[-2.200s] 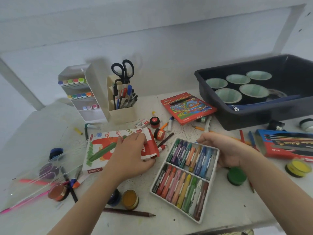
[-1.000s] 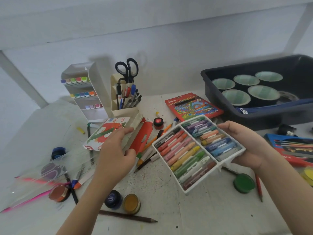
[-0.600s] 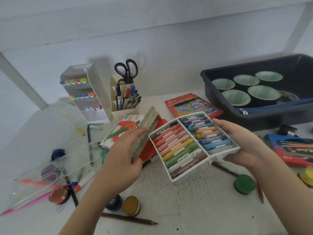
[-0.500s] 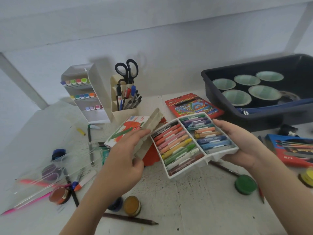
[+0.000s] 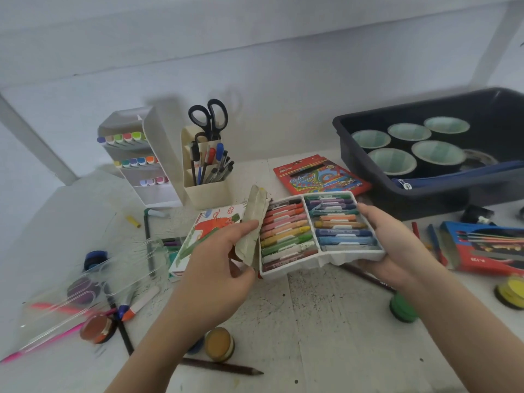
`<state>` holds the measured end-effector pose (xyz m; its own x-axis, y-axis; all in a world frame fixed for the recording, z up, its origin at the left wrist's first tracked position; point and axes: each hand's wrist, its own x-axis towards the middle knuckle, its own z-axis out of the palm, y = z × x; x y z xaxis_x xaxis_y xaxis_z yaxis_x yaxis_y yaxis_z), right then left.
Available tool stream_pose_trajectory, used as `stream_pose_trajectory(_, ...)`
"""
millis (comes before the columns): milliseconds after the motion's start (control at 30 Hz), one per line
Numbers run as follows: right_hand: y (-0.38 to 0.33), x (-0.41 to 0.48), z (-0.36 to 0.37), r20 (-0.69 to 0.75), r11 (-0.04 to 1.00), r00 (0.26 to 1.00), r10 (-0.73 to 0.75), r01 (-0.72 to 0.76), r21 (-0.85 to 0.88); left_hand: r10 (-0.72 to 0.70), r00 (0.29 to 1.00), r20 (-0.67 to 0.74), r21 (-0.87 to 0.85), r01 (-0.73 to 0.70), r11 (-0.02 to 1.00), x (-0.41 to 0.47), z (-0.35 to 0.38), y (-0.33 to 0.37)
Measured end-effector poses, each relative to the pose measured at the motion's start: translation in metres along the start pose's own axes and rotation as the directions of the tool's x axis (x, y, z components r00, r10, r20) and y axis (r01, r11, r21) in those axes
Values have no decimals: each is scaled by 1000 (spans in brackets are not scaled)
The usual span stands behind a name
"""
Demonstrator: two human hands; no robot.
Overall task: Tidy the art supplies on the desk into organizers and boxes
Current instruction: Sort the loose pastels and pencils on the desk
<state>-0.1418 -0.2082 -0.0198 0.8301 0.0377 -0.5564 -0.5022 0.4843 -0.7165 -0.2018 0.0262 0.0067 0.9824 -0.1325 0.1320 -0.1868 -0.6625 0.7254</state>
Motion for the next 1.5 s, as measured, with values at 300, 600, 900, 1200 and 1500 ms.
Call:
stream_pose_trajectory(300,11,-9,5,-12,973,995,96,-91,212,-112,993,25,-156,115,981,2,4,1)
stream_pose_trajectory(600,18,-11,4,-109,983,993,39,-19,183,-117,993,11,-214,117,970,1,6,2)
stream_pose_trajectory(900,16,-11,3,-116,998,992,-58,58,-2,-16,988,-155,-97,0,995,-3,10,1)
stream_pose_trajectory(1200,14,-16,3,-81,993,991,-104,99,-63,69,983,-169,112,-50,992,-4,12,5)
stream_pose_trajectory(1500,20,-24,10,68,974,984,-167,175,-140,164,982,-99,93,-155,984,-9,18,18)
